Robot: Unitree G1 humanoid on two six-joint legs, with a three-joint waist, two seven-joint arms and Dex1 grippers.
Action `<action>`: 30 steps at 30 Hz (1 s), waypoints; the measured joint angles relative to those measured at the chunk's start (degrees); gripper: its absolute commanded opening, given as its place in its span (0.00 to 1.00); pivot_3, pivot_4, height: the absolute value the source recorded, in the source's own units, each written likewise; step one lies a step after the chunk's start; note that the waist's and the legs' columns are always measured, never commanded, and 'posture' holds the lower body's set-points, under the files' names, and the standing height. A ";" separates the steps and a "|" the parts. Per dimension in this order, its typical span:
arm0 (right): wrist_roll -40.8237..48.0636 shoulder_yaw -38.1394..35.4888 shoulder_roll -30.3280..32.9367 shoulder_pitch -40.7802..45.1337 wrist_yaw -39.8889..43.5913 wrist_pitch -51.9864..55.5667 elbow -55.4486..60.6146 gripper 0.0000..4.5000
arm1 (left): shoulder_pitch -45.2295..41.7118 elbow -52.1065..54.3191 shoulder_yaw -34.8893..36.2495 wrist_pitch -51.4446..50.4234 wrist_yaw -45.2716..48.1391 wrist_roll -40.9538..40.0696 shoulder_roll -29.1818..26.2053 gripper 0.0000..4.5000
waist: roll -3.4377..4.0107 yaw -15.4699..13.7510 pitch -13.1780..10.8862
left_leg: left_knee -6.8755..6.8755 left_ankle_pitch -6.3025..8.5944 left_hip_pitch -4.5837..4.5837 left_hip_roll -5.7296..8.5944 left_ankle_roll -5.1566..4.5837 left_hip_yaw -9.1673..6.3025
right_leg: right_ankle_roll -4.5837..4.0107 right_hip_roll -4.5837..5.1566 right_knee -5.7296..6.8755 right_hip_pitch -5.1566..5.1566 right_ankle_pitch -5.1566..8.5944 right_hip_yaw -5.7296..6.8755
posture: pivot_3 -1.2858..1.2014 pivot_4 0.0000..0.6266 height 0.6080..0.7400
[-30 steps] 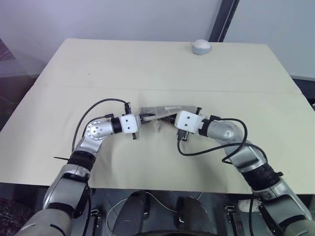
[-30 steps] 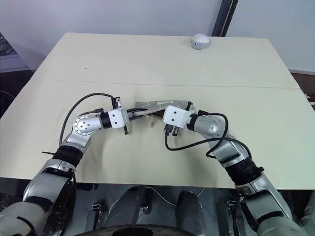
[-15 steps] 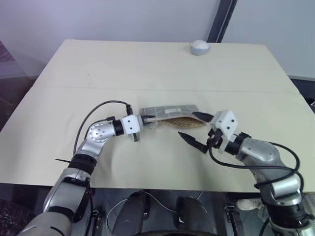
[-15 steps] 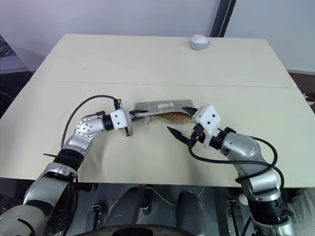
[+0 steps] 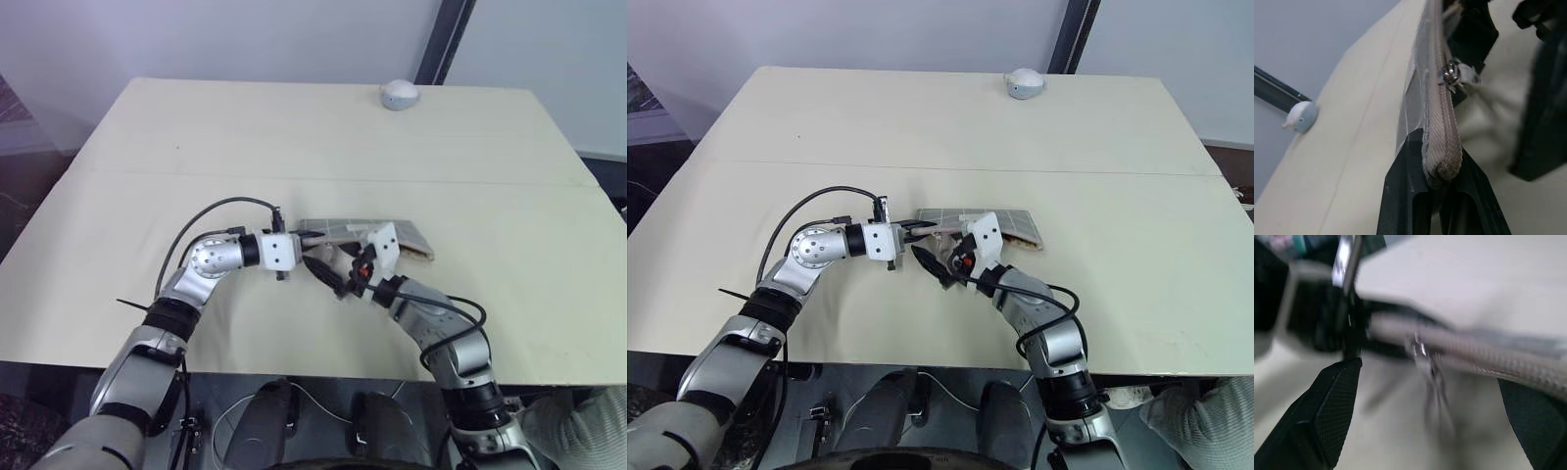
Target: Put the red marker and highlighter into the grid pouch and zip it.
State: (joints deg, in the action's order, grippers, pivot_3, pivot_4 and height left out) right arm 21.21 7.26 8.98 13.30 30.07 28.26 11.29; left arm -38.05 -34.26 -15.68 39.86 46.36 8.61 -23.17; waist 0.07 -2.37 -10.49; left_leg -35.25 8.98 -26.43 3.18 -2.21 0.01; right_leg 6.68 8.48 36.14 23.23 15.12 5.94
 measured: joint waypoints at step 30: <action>4.64 -19.16 23.44 -9.42 6.92 -1.00 -2.68 0.07 | 0.00 -1.54 0.17 -5.99 4.23 -5.77 -0.51 0.08 | 0.00 0.24 0.00 | -0.02 0.04 0.05 -0.04 -0.08 0.21 | 0.02 0.05 -0.03 -0.21 -0.01 -0.03 | 0.52 0.24 1.00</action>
State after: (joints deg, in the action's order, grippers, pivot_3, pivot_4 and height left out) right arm 25.84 -11.90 32.42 3.88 36.99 27.26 8.61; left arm -38.04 -35.80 -15.51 33.87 50.59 2.84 -23.67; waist 0.06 -2.12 -10.49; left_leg -35.27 9.02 -26.39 3.15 -2.29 0.22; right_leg 6.70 8.53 36.11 23.02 15.11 5.91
